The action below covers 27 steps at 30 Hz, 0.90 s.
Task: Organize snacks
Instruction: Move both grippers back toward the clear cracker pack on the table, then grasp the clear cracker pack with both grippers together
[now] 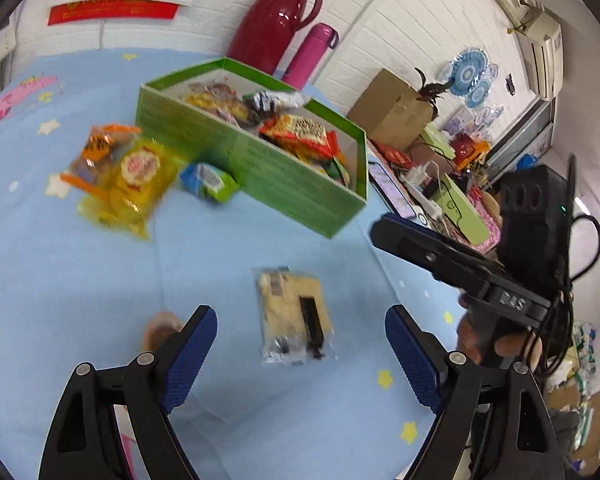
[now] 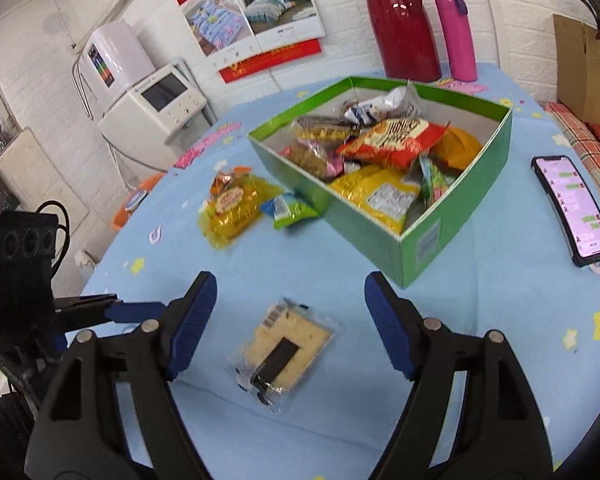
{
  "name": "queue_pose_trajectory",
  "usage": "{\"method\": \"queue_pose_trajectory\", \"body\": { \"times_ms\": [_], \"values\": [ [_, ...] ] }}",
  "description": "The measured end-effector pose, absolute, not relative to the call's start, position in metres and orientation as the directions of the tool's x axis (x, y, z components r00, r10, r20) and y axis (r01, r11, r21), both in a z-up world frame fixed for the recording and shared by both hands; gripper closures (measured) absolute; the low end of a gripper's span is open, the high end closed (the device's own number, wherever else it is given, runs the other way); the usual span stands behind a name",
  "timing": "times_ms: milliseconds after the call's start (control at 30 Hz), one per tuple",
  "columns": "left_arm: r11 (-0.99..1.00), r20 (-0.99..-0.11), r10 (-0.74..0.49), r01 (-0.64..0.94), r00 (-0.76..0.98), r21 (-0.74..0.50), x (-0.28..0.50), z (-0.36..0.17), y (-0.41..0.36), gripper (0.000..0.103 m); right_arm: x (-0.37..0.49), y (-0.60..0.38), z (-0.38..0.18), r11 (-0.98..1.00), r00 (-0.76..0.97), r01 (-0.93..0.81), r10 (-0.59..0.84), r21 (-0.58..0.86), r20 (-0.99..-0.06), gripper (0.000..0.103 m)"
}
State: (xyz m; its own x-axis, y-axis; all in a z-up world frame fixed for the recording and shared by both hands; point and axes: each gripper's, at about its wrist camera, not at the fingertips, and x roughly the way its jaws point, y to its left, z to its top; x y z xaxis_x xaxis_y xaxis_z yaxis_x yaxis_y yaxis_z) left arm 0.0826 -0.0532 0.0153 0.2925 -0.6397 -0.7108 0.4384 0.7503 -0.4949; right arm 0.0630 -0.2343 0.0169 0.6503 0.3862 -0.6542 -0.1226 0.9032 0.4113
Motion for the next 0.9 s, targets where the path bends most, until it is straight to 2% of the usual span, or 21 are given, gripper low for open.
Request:
{"method": "queue_pose_trajectory", "body": {
  "times_ms": [67, 100, 200, 333, 400, 800, 900],
  "values": [
    [0.73, -0.709, -0.659, 0.44, 0.249, -0.524, 0.067, 0.001, -0.058, 0.019, 0.07, -0.232, 0.005, 0.898, 0.614, -0.14, 0.409, 0.416, -0.675, 0.04],
    [0.722, -0.71, -0.666, 0.438, 0.228, -0.536, 0.061, -0.007, -0.062, 0.024, 0.072, -0.23, -0.001, 0.895, 0.597, -0.148, 0.42, 0.421, -0.683, 0.048],
    [0.7, -0.696, -0.694, 0.398, 0.184, -0.593, 0.054, -0.027, -0.069, 0.039, 0.084, -0.224, -0.016, 0.887, 0.549, -0.172, 0.448, 0.429, -0.706, 0.051],
    [0.685, -0.677, -0.719, 0.329, 0.158, -0.65, 0.06, -0.046, -0.075, 0.05, 0.095, -0.221, -0.033, 0.881, 0.498, -0.174, 0.464, 0.44, -0.733, 0.055],
    [0.697, -0.681, -0.71, 0.318, 0.181, -0.643, 0.064, -0.046, -0.076, 0.053, 0.09, -0.223, -0.04, 0.866, 0.478, -0.172, 0.491, 0.47, -0.729, 0.055],
    [0.755, -0.702, -0.655, 0.264, 0.28, -0.599, 0.094, -0.046, -0.057, 0.053, 0.033, -0.235, -0.041, 0.791, 0.458, -0.158, 0.589, 0.591, -0.666, 0.056],
    [0.776, -0.722, -0.629, 0.278, 0.287, -0.566, 0.097, -0.046, -0.057, 0.061, 0.036, -0.241, -0.04, 0.798, 0.48, -0.132, 0.57, 0.588, -0.667, 0.056]
  ]
}}
